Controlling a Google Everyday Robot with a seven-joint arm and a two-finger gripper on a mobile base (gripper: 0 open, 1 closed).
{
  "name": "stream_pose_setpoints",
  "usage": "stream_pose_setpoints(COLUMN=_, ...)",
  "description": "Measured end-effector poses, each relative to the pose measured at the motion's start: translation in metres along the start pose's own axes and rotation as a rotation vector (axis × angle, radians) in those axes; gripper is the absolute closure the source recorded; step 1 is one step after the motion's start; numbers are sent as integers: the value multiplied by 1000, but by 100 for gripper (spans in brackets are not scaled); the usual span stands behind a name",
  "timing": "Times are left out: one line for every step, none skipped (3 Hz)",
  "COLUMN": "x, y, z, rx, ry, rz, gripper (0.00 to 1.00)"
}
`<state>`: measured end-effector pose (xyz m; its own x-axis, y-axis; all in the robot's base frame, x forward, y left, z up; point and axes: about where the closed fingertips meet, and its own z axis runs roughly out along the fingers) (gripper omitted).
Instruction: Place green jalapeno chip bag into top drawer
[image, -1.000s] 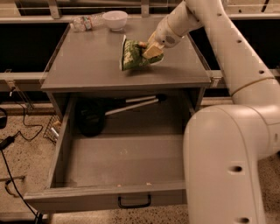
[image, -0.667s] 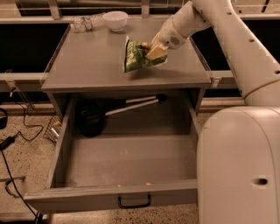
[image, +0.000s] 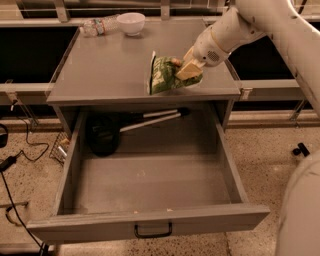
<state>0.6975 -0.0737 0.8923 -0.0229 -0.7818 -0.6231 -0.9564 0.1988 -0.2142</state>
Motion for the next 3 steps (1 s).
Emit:
stream_pose_setpoints(x=3, y=47, z=-9, rx=-41, ry=24, rz=26, gripper=100)
stream_pose_setpoints(x=1, y=64, z=-13, rx=-59, ry=25, rz=39, gripper=100)
stream_pose_setpoints(x=1, y=82, z=-21, rx=-78, ry=28, rz=55, gripper=100)
